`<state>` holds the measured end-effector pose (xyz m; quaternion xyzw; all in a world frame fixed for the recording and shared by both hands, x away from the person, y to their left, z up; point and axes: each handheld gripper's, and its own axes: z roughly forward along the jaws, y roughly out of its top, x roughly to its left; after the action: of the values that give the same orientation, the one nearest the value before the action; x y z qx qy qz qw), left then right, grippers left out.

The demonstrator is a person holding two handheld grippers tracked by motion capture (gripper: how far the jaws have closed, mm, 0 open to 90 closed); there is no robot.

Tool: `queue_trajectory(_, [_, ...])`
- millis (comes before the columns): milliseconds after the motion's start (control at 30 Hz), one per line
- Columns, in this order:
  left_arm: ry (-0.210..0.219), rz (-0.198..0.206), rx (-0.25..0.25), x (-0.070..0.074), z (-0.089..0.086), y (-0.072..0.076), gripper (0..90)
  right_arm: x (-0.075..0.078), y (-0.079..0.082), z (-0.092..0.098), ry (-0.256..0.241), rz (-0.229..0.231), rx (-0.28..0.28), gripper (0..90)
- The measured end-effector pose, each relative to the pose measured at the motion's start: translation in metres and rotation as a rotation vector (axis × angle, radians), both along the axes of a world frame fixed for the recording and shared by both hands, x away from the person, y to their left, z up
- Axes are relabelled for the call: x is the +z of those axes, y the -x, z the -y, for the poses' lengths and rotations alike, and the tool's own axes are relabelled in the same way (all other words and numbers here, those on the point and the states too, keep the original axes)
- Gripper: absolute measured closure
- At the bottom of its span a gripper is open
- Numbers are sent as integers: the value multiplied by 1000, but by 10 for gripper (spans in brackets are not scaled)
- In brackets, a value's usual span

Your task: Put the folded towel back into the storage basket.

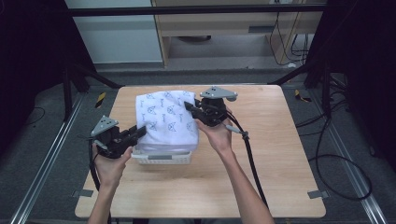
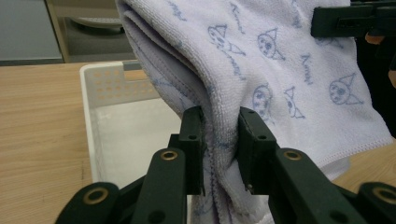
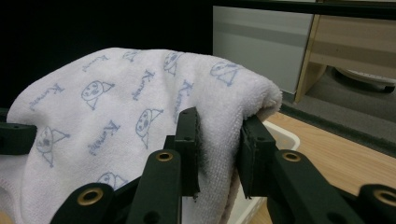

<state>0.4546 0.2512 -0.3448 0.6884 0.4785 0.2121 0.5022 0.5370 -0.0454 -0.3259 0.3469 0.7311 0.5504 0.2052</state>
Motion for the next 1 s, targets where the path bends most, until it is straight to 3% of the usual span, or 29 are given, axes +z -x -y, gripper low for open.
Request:
queue_trajectory(433, [5,-18,51,-10,-13,-10,729,-8,-12,-20,7,-9,-3,723])
queue_trajectory(1000, [-15,-58,92,-29,-19,-25,730,-30,-27,-35,32,-39,-20,723])
